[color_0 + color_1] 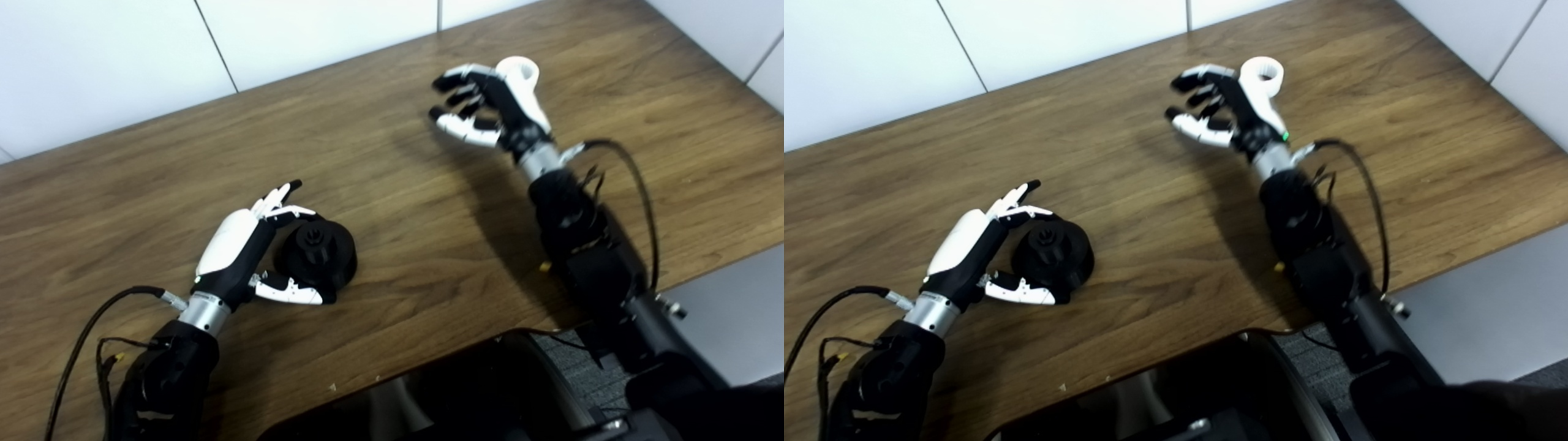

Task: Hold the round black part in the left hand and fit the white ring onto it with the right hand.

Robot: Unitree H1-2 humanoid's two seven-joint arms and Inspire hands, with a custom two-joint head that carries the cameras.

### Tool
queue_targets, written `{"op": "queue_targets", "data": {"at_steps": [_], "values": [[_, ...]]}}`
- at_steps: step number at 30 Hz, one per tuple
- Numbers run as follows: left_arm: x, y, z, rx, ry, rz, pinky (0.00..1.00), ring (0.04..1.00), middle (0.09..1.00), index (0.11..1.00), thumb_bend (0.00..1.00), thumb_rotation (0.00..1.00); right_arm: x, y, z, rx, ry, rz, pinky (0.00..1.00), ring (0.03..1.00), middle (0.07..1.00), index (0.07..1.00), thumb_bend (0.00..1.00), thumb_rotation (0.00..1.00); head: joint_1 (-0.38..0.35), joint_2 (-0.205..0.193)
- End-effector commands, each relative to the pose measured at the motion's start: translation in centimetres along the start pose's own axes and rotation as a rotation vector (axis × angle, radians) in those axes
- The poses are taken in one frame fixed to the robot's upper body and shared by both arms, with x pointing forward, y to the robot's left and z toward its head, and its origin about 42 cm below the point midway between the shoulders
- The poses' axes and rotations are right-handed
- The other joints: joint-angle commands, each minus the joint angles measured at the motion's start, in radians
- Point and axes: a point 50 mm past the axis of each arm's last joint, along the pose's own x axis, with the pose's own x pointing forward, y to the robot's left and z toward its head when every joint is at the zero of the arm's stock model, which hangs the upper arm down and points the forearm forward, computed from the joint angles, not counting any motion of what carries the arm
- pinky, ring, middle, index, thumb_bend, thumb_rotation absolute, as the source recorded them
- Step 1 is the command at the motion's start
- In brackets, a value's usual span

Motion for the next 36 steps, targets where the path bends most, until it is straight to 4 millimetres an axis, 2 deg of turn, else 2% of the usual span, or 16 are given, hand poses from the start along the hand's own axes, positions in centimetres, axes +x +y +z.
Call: {"op": "queue_targets", "data": {"at_steps": [1,6,13,17,22,24,27,36], "values": [[0.5,1.2,0.5,0.025,-0.043,0.039,1.0,1.0,1.0,0.632,1.0,0.29,1.8,-2.2,2.1,-0.127,-0.091,-0.051,0.58,0.692,0.718,0.672,0.57,0.31,0.001,0.001],[0.6,0.9,0.4,0.019,-0.043,0.042,1.0,1.0,1.0,0.63,1.0,0.29,3.2,-4.8,2.3,-0.391,-0.114,-0.044,0.6,0.745,0.753,0.693,0.57,0.31,0.009,0.0],[0.6,0.7,0.4,0.022,-0.043,0.044,1.0,1.0,1.0,0.633,1.0,0.31,5.2,-7.9,2.6,-0.601,-0.119,-0.046,0.63,0.792,0.782,0.736,0.67,0.35,0.012,-0.004],[0.6,0.6,0.4,0.019,-0.039,0.042,1.0,1.0,1.0,0.634,1.0,0.29,6.2,-9.2,2.6,-0.65,-0.082,-0.048,0.68,0.82,0.806,0.754,0.69,0.36,0.014,-0.004],[0.6,0.7,0.3,0.027,-0.04,0.044,1.0,1.0,1.0,0.632,1.0,0.29,7.1,-10.4,2.6,-0.711,-0.024,-0.025,0.7,0.846,0.842,0.788,0.73,0.4,0.019,-0.006],[0.5,0.7,0.4,0.023,-0.037,0.043,1.0,1.0,1.0,0.633,1.0,0.29,7.5,-10.9,2.4,-0.73,0.009,-0.002,0.74,0.874,0.866,0.815,0.75,0.45,0.022,-0.007],[0.5,0.6,0.3,0.03,-0.035,0.042,1.0,1.0,1.0,0.634,1.0,0.29,8.0,-11.6,2.2,-0.739,0.06,0.04,0.82,0.914,0.885,0.838,0.78,0.45,0.023,-0.007],[0.3,0.4,0.4,0.029,-0.036,0.041,1.0,1.0,1.0,0.634,1.0,0.3,8.8,-12.7,0.6,-0.74,0.181,0.132,0.86,0.939,0.908,0.885,0.87,0.5,0.027,-0.008]]}}
